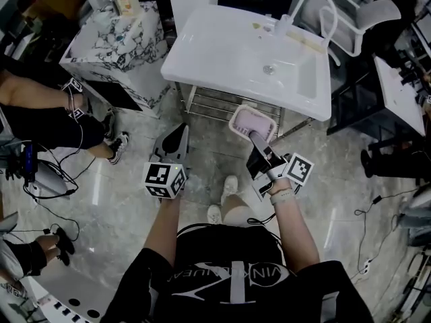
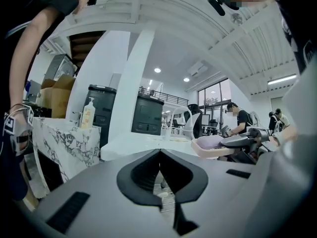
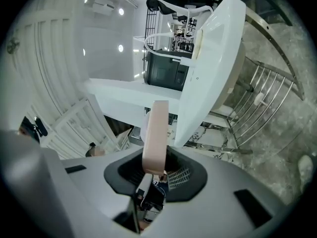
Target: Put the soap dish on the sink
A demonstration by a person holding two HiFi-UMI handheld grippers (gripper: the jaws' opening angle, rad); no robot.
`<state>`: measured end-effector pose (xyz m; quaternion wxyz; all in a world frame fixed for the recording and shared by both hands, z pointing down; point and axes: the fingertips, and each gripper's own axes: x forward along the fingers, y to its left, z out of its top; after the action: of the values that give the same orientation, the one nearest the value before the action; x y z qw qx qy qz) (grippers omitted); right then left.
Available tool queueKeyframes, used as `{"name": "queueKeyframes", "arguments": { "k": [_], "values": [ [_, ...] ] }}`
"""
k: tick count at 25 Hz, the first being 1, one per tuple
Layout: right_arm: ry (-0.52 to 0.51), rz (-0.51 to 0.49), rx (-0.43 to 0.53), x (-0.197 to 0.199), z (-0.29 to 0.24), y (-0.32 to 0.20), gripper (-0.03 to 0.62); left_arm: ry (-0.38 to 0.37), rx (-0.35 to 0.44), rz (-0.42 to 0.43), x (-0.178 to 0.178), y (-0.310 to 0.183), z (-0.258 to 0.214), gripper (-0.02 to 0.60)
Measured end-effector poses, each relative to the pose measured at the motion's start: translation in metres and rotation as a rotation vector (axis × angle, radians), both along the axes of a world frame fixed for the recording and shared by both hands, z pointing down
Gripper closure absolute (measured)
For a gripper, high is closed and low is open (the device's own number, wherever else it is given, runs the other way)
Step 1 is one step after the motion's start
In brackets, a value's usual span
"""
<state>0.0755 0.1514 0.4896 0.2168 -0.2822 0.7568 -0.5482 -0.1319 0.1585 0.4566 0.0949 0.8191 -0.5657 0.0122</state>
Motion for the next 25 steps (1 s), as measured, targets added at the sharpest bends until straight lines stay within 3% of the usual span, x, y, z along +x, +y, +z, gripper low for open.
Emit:
{"name": "queueKeyframes", "arguments": {
  "k": [10,25],
  "values": [
    [-0.009,-0.025,-0.003,-0.014,0.002,-0.059,0.497,-0.003,0.009,-0.015,-0.014,-0.056,0.002,0.565],
    [0.0,-0.038,-0.054,-0.014,-0.002,-0.157,0.497,0.003,0.002,0.043,0.012,-0.169,-0.009,0.565]
  ]
}}
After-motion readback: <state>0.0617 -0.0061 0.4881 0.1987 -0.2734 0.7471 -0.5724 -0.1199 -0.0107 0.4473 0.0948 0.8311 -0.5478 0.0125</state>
